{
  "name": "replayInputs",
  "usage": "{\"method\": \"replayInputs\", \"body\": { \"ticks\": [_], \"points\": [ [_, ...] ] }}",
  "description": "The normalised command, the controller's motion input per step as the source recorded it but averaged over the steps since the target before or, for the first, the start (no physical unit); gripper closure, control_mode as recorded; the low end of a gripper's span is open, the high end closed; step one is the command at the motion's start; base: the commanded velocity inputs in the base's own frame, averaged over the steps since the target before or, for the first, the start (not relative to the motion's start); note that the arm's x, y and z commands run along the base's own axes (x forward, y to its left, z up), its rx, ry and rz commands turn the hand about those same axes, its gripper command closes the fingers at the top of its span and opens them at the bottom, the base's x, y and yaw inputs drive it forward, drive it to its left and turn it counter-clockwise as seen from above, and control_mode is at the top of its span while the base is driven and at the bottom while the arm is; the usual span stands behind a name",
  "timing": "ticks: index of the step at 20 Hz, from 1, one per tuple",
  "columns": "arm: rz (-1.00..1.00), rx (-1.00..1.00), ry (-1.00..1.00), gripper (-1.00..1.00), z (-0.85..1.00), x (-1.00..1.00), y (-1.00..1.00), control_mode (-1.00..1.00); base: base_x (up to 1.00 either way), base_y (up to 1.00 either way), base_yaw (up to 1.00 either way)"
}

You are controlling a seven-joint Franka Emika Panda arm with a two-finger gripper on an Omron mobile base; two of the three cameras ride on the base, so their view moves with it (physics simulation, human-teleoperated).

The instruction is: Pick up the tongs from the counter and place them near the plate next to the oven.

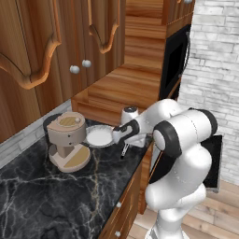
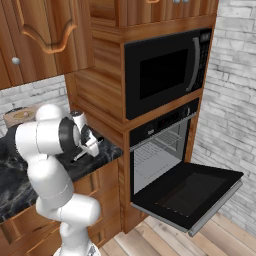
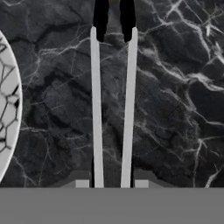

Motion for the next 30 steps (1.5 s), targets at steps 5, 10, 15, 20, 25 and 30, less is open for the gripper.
{"method": "replayInputs", "body": {
  "ticks": [5, 10, 15, 20, 25, 30],
  "points": [
    [0.00, 0.01, 0.01, -1.00, -0.16, 0.13, 0.00, -1.00, 0.00, 0.00, 0.00],
    [0.00, 0.01, 0.00, -1.00, 0.23, 0.14, 0.00, -1.00, 0.00, 0.00, 0.00],
    [0.02, 0.00, 0.01, -1.00, 0.54, -0.08, 0.00, -1.00, 0.00, 0.00, 0.00],
    [0.17, 0.00, 0.00, -1.00, 0.48, -0.55, 0.00, -1.00, 0.00, 0.00, 0.00],
    [0.37, 0.00, 0.00, -1.00, 0.36, -0.60, -0.04, -1.00, 0.00, 0.00, 0.00],
    [0.41, -0.03, -0.01, -1.00, 0.29, -0.78, -0.12, -1.00, 0.00, 0.00, 0.00]
  ]
}}
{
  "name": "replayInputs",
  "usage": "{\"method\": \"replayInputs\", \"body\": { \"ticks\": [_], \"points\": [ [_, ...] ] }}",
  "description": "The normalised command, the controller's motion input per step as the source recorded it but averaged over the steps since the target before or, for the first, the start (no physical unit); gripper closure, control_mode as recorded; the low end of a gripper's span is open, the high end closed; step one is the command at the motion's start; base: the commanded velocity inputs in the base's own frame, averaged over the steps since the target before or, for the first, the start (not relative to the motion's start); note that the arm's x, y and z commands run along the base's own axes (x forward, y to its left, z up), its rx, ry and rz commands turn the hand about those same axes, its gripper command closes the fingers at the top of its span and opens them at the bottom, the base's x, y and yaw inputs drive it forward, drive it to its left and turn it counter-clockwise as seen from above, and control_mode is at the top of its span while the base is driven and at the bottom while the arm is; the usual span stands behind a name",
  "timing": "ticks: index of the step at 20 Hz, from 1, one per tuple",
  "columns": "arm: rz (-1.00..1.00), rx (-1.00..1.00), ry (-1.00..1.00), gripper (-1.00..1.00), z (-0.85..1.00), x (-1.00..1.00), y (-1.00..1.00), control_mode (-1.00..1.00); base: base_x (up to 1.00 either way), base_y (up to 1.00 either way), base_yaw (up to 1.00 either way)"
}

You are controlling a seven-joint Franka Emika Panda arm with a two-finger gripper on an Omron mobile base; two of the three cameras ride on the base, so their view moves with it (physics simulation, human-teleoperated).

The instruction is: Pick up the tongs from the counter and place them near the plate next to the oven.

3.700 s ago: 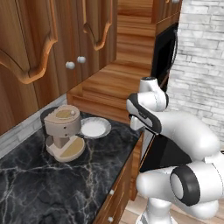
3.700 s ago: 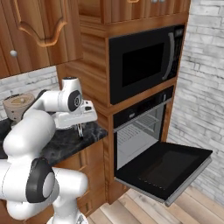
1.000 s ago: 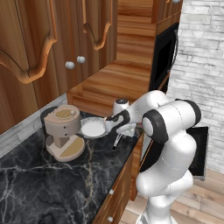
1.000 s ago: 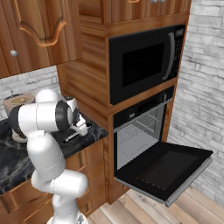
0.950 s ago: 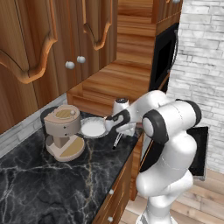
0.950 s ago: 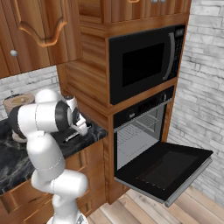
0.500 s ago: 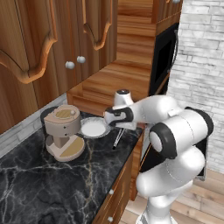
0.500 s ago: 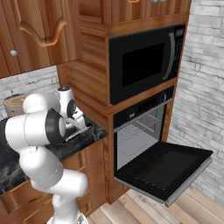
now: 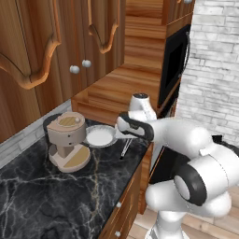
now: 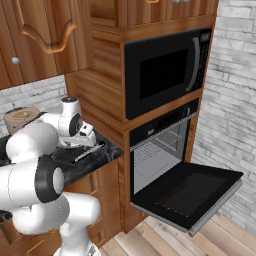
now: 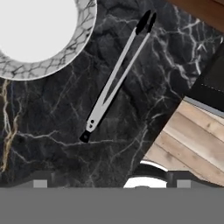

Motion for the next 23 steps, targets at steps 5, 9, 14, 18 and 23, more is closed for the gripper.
{"method": "replayInputs", "body": {
  "ticks": [5, 9, 14, 18, 23],
  "points": [
    [0.33, -0.04, -0.06, -1.00, 0.20, -0.84, -0.19, -1.00, 0.00, 0.00, 0.00],
    [0.27, -0.04, -0.13, -1.00, 0.18, -0.91, -0.20, -1.00, 0.00, 0.00, 0.00],
    [0.17, -0.03, -0.21, -1.00, 0.19, -0.93, -0.22, -1.00, 0.00, 0.00, 0.00],
    [0.05, 0.00, -0.29, -1.00, 0.13, -0.91, -0.20, -1.00, 0.00, 0.00, 0.00],
    [0.00, 0.00, -0.28, -1.00, 0.06, -0.77, -0.14, -1.00, 0.00, 0.00, 0.00]
  ]
}}
